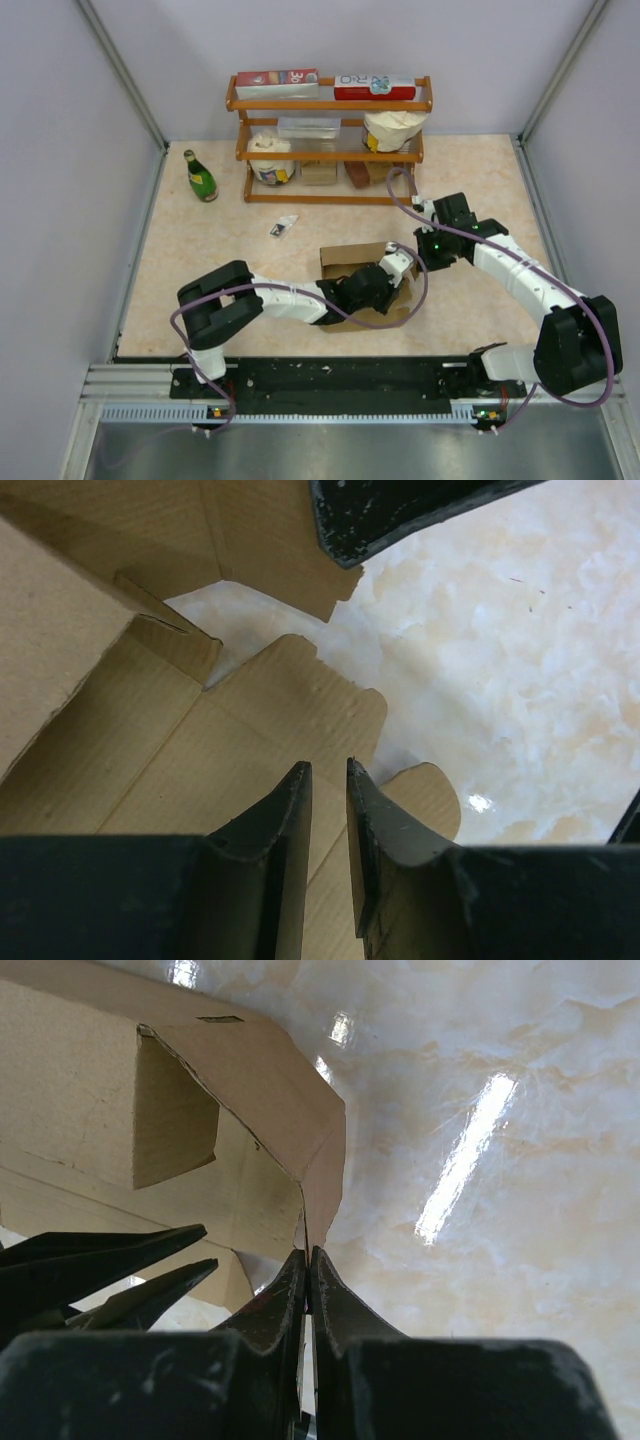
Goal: Fold the paper box
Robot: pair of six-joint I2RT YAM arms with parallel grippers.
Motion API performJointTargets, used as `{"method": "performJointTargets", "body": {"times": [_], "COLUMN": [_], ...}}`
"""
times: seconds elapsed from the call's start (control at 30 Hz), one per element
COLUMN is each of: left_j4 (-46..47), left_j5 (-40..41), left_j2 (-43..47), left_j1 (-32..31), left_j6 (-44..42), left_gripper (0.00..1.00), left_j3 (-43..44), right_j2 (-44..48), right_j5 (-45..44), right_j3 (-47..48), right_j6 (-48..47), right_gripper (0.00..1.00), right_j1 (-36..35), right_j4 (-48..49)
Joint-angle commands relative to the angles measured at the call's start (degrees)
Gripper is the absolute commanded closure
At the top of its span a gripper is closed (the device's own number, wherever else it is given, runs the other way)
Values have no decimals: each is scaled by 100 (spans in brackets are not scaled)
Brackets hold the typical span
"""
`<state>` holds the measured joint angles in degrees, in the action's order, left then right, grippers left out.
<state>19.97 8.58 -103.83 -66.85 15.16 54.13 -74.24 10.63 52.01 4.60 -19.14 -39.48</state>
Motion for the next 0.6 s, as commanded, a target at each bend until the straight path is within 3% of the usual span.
{"method": "performJointTargets", "body": {"times": [0.0, 0.57], "left_j4": [455, 359], "left_j5": [293, 838], "left_j2": [-181, -788], "left_j1": [-12, -12], "left_j6": [154, 110], "left_gripper": [75, 79], "left_j3": [299, 801], "right_j2": [146, 102], "right_j5": [106, 167], "right_j3": [-15, -94], "right_j6": [23, 50], "right_gripper": [100, 100], "right_j1": [-90, -125], "right_j4": [64, 99]}}
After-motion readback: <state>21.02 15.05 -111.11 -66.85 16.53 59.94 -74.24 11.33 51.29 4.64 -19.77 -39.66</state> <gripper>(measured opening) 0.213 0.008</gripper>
